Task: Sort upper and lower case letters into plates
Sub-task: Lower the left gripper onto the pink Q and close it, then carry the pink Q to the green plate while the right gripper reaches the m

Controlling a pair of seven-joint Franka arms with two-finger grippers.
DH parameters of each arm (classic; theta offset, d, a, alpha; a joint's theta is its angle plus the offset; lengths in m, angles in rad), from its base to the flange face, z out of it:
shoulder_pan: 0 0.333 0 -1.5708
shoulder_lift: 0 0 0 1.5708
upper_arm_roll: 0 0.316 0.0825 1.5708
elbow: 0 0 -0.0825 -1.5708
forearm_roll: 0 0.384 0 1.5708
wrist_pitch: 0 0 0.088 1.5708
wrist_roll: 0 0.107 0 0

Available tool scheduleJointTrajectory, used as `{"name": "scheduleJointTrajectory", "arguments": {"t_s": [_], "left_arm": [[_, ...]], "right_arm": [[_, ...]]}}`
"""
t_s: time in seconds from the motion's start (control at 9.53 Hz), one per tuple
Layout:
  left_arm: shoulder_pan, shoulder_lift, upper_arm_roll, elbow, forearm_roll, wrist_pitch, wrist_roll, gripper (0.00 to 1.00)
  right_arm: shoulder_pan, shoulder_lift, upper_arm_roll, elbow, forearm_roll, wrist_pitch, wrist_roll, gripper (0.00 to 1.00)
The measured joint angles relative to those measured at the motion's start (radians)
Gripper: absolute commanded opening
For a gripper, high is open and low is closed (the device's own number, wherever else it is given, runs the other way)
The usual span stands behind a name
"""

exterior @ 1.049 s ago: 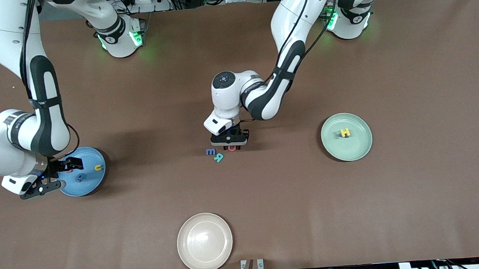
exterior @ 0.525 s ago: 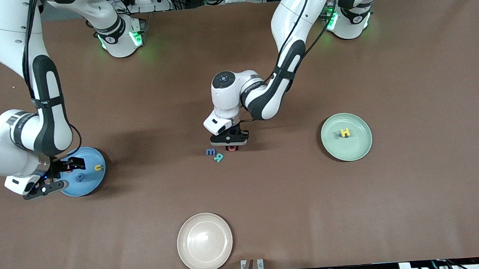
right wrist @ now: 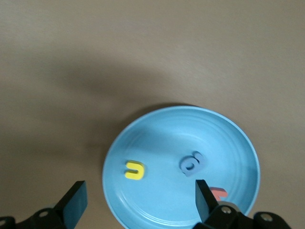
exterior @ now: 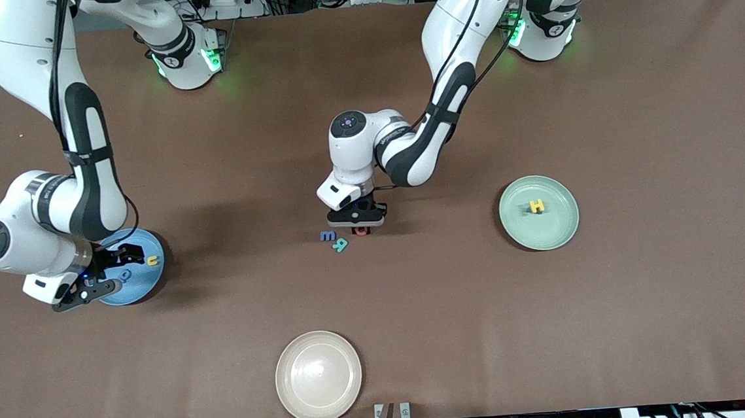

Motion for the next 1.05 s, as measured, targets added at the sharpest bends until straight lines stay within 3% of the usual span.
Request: {"name": "scheduleJointTrajectory", "arguments": {"t_s": [0.21, 0.52, 0.73, 1.05], "left_arm": [[0.041, -0.007, -0.001, 0.001, -0.001, 0.002, 0.019, 0.12], [0.057, -0.028, -0.003, 0.001, -0.013, -0.028, 0.076, 0.12], [0.084, -0.049, -0.004, 0.001, -0.037, -0.088, 0.175, 0.12], [0.183, -0.085, -0.052, -0.002, -0.042, -0.162, 0.322, 0.12]], "right_arm": [[0.033, 0.000, 0.014, 0.006, 0.000, 0.005, 0.001, 1.00], [0.044, 0.000, 0.087, 0.031, 0.004, 0.010, 0.030, 1.00], [0.051, 0.000, 0.129, 0.045, 0.005, 0.010, 0.147, 1.00], [0.096, 0.000, 0.141, 0.058, 0.005, 0.010, 0.338, 1.00]]}}
